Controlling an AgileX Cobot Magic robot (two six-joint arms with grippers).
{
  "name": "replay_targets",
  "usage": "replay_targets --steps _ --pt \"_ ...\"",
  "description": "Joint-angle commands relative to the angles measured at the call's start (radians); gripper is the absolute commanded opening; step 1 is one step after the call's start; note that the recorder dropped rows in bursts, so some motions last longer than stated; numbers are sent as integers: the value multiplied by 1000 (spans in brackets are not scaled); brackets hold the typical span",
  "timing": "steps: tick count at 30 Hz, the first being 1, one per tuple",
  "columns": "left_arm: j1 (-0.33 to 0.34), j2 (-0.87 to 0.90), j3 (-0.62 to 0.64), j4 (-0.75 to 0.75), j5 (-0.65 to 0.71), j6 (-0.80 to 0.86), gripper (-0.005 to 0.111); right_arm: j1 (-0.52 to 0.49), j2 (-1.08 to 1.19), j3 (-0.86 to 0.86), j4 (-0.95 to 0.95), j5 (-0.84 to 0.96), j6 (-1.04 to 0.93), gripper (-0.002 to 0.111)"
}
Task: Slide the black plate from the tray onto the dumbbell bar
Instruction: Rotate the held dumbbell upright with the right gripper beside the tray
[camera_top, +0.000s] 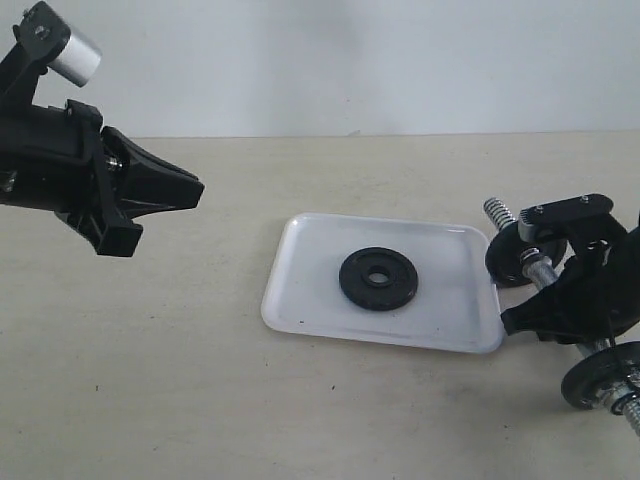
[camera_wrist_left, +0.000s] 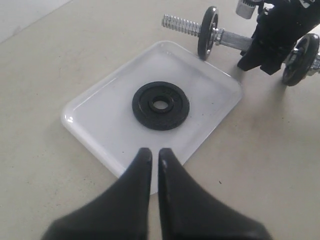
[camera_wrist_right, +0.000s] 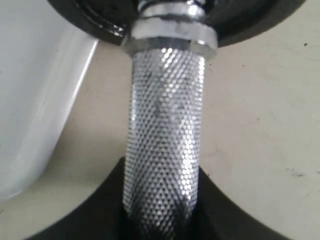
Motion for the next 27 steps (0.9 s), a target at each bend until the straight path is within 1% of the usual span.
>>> replay_targets --steps 1,9,20,27 --pt "-5 1 -7 -20 -12 13 4 -1 -125 -17 -54 -54 4 0" --pt "-5 10 -7 -37 -12 13 4 -1 -218 -17 -57 -55 6 0" --pt "-5 43 -7 -73 -2 71 4 -1 -221 -17 -61 -97 6 0" --pt "-5 61 -7 -152 -4 148 4 -1 -230 -17 -59 -104 6 0"
